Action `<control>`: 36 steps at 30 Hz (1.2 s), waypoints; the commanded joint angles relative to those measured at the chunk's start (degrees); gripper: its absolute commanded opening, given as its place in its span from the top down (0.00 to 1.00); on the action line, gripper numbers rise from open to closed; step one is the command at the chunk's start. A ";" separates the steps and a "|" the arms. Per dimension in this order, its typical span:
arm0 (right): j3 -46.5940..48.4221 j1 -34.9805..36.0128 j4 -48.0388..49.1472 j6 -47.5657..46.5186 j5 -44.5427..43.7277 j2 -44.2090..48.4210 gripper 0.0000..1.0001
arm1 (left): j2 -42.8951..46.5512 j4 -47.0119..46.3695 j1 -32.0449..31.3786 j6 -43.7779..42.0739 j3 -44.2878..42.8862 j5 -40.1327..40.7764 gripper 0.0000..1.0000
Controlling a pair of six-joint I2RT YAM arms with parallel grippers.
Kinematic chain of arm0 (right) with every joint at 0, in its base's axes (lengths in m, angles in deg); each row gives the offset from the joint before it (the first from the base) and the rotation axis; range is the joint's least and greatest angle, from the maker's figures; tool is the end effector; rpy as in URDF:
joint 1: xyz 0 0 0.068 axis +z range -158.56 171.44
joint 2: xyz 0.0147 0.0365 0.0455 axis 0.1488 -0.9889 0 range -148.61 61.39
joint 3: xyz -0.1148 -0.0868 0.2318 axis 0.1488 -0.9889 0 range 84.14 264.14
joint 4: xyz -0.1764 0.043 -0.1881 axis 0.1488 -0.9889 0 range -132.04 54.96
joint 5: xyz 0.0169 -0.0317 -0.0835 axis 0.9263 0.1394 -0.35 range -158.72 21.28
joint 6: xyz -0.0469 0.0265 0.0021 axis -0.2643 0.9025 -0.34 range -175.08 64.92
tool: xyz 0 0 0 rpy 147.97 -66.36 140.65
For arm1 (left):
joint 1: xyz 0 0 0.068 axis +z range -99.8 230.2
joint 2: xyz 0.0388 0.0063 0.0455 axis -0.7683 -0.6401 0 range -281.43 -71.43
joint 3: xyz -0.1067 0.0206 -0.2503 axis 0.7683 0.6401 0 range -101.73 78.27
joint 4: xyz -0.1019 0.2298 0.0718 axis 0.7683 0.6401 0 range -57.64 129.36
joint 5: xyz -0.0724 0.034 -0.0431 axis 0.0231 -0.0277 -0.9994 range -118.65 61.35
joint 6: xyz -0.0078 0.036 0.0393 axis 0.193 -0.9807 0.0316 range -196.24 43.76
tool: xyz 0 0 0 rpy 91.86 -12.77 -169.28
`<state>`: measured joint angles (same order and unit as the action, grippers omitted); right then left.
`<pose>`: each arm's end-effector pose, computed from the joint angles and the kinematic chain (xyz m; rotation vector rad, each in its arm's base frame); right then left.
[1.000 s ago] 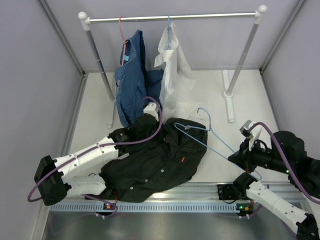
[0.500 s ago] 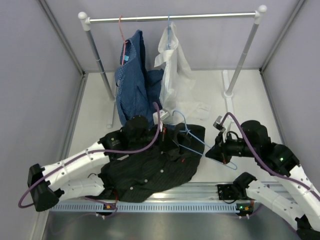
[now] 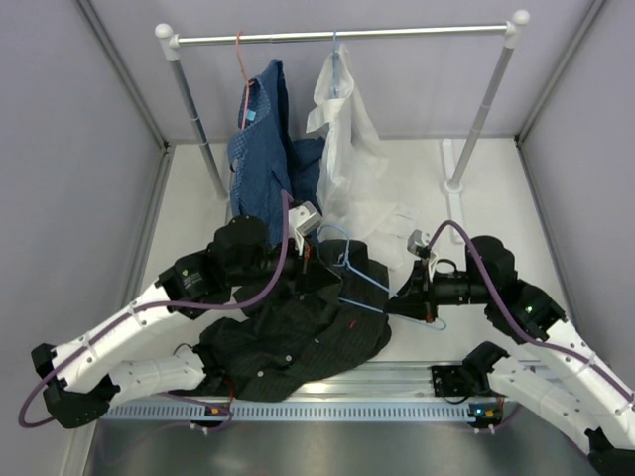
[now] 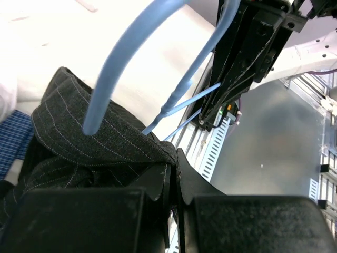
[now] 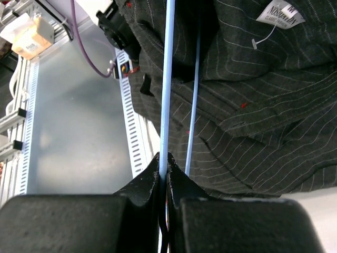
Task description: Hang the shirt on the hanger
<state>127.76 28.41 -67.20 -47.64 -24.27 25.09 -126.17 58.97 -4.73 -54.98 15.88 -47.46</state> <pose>0.0910 0.0998 0.3187 -1.0295 1.8272 1.2577 0.1079 -0.1737 0.3863 0.8303 1.9019 -1.1764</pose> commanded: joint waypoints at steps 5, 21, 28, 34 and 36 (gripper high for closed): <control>2.96 1.61 13.00 0.82 -7.14 -4.56 1.00 | -1.68 8.19 -0.43 -4.29 -8.97 5.79 1.00; -4.15 6.62 39.43 7.05 -2.61 -9.85 1.00 | -7.04 22.69 -0.52 -7.46 -21.54 20.36 1.00; -3.55 9.07 43.33 9.17 -3.22 -15.98 1.00 | -8.98 25.68 -0.61 -10.44 -27.16 14.80 1.00; -5.46 10.40 48.15 12.59 -16.05 -13.82 1.00 | -8.72 25.77 -0.79 -12.03 -26.56 13.52 1.00; -6.43 10.58 50.96 13.30 -17.11 -12.32 1.00 | -9.15 26.30 -0.70 -11.59 -26.20 18.18 1.00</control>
<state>121.86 37.90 -27.73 -36.07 -36.49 9.53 -135.37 85.03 -5.13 -65.69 -9.74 -32.18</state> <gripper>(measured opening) 0.003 0.034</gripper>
